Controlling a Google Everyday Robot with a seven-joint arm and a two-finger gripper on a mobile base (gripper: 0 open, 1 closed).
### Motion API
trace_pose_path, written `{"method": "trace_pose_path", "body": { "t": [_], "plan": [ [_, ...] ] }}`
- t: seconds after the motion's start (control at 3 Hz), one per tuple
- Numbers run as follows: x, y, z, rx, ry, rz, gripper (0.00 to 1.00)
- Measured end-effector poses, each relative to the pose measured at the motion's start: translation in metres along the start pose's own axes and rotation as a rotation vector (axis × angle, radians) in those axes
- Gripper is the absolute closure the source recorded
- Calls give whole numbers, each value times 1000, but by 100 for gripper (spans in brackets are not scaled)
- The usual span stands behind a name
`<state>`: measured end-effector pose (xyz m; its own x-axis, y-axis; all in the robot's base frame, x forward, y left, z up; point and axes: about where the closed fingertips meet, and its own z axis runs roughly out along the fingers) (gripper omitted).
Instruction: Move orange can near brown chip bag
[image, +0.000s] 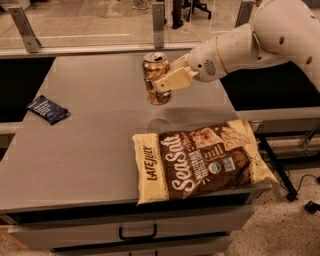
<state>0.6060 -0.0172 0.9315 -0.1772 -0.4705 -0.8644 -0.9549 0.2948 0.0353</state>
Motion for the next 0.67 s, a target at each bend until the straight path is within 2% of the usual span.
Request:
{"method": "trace_pose_path", "body": {
  "t": [0.33, 0.67],
  "plan": [
    [30, 8, -8, -52, 37, -22, 82],
    [58, 13, -13, -114, 64, -21, 59]
  ]
}}
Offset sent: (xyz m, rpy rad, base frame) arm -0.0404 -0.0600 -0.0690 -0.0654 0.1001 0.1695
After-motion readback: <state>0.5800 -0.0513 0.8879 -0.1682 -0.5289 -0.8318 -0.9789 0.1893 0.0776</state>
